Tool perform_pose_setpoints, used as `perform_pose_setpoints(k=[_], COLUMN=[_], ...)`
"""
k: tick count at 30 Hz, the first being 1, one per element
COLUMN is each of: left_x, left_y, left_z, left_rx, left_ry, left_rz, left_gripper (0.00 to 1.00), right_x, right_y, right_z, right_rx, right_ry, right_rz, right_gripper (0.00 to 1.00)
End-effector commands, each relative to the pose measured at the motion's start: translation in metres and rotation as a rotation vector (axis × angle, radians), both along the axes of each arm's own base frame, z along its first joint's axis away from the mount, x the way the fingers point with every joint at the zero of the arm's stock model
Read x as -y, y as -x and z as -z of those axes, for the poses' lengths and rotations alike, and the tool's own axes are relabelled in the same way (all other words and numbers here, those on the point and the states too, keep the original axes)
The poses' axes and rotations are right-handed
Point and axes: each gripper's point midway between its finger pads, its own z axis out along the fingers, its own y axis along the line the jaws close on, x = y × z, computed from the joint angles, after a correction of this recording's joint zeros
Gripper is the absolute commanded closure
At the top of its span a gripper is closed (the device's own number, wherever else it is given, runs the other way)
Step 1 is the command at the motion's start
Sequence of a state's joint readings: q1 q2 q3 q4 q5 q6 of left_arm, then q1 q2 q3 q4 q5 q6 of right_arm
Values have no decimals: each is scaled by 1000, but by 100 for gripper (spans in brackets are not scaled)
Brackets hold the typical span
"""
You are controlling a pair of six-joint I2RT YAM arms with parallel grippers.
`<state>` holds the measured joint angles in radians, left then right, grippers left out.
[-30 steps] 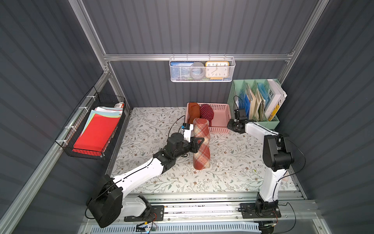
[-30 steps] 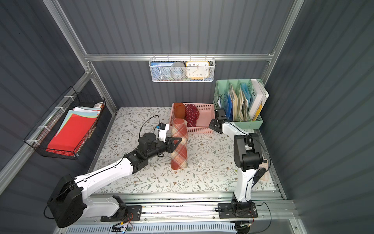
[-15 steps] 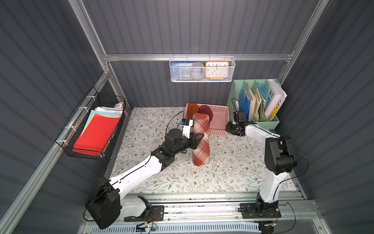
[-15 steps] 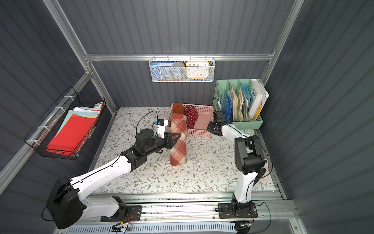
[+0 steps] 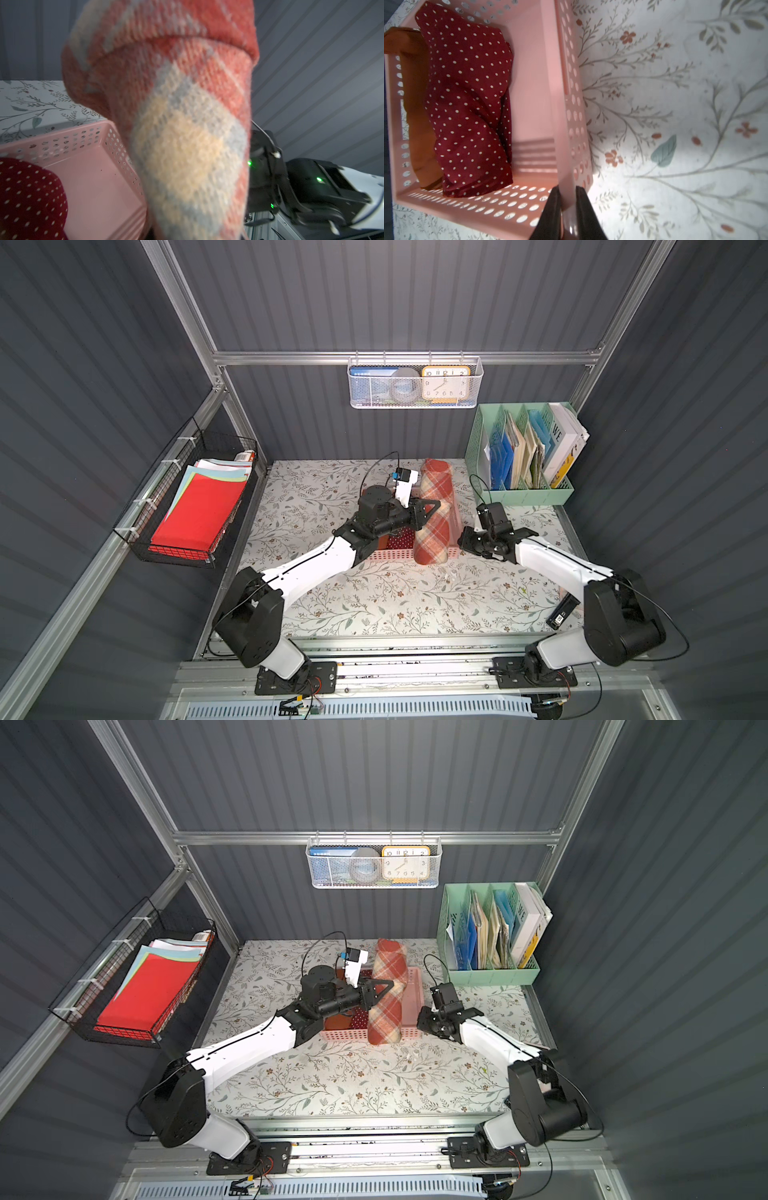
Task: Roll up the skirts
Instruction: Place the skirt in the basket.
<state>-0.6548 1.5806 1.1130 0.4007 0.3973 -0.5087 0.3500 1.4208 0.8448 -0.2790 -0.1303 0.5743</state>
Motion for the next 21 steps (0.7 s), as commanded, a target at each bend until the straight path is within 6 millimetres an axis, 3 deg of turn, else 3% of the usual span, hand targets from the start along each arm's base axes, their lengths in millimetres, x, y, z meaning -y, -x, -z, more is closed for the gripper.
perform_pose_setpoints(k=[1,2,4,8,14,17,21], left_x=[12,15,22,41,64,68,71], left_y=[0,-2,-6,-17,-42,-44,-53], left_z=[-36,-32,-28,-11,25,46,89], left_rx=[79,70,66,36,-41,-73,-108], left_ry=[115,121,137,156,158,127,-13], left_rz=[52,55,67,108,115,123,111], left_gripper=[100,100,100,100,100,100,100], right_x=[-4,-6,-9,19,67,87,96], right_y=[28,33,42,53,81,91,101], right_z=[-5,-7,-10,-27,-43,-47,-46], right_rx=[-32,-29,-39,39,80,123,135], right_ry=[10,1,-24,54,195,228,222], right_rz=[33,33,24,81,155,195,211], right_gripper=[100,97,71,53,45,45,44])
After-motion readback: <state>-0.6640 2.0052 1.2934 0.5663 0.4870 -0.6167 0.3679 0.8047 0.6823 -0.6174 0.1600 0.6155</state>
